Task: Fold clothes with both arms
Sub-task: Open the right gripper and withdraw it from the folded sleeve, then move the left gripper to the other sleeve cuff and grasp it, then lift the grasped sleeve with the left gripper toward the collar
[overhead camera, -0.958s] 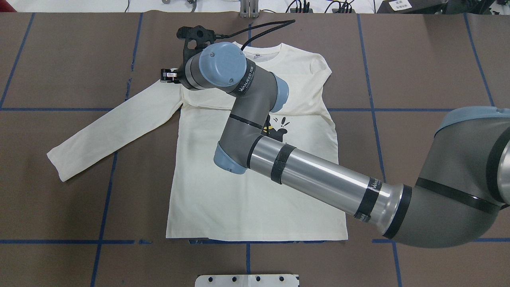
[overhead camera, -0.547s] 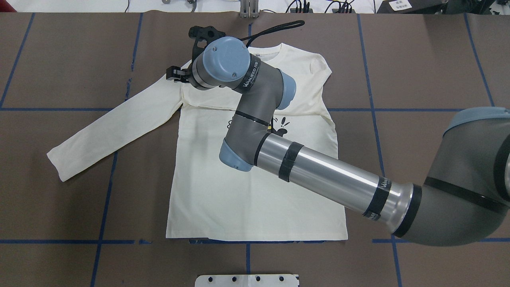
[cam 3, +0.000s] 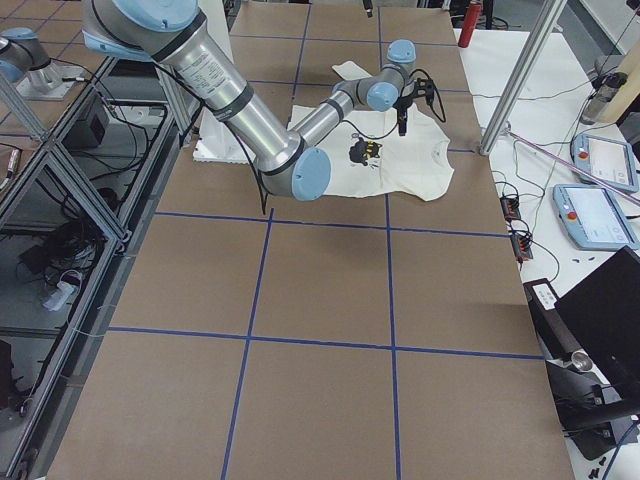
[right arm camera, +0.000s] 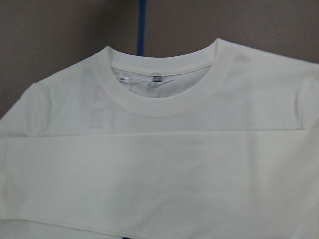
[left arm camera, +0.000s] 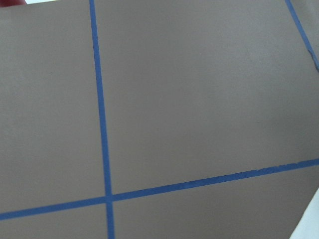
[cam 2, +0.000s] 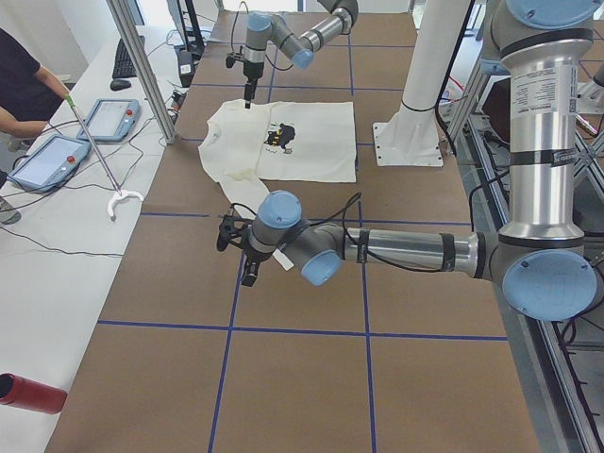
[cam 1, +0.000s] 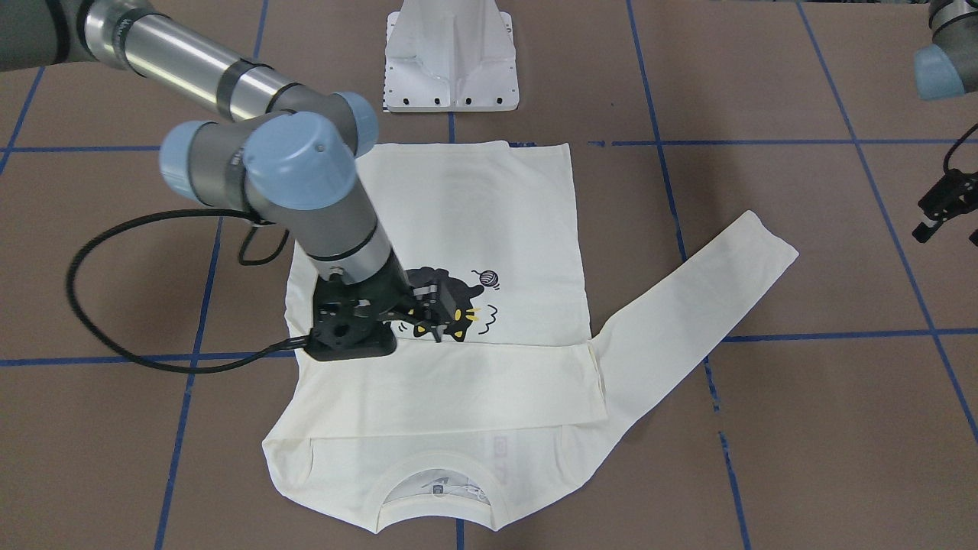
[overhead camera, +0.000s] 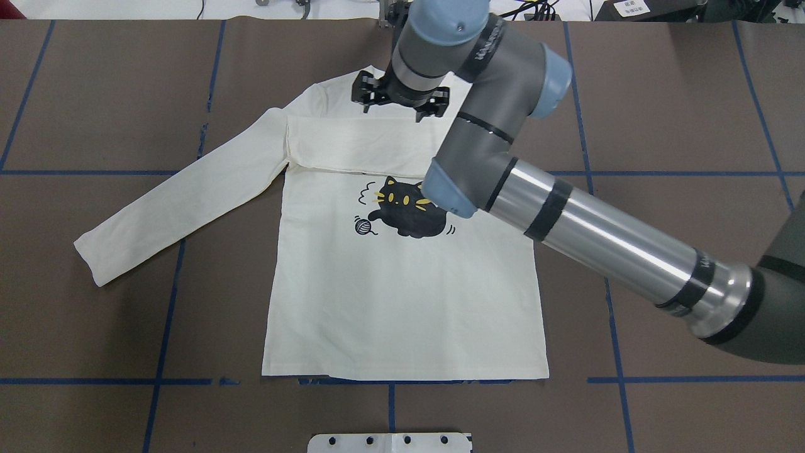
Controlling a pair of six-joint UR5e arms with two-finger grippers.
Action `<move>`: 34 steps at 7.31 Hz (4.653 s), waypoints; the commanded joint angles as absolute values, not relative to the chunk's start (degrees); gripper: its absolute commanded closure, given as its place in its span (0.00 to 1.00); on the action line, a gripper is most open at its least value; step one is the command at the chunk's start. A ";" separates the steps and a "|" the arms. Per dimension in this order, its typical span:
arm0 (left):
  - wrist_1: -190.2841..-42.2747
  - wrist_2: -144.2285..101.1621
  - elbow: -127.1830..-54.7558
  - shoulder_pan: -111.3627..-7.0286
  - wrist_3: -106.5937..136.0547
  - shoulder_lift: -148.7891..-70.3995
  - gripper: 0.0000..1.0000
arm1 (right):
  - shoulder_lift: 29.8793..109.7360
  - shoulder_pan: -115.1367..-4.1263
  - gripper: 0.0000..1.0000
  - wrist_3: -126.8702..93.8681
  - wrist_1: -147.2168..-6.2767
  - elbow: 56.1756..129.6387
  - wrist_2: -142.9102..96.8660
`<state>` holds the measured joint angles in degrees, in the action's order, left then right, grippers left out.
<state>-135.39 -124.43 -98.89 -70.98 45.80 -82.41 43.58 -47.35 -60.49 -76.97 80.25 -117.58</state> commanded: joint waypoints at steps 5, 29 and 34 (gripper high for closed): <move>-135.71 -93.62 -105.92 -38.33 82.70 -76.46 0.00 | 70.03 -63.97 0.00 -27.87 -79.55 91.23 -132.17; -132.21 -91.67 -103.95 -35.59 81.39 -79.63 1.00 | 72.24 -64.60 0.00 -27.25 -79.19 92.37 -132.36; -108.20 -100.16 -107.60 -46.28 69.26 -102.73 1.00 | 81.99 -67.06 0.00 -27.86 -79.10 97.82 -132.19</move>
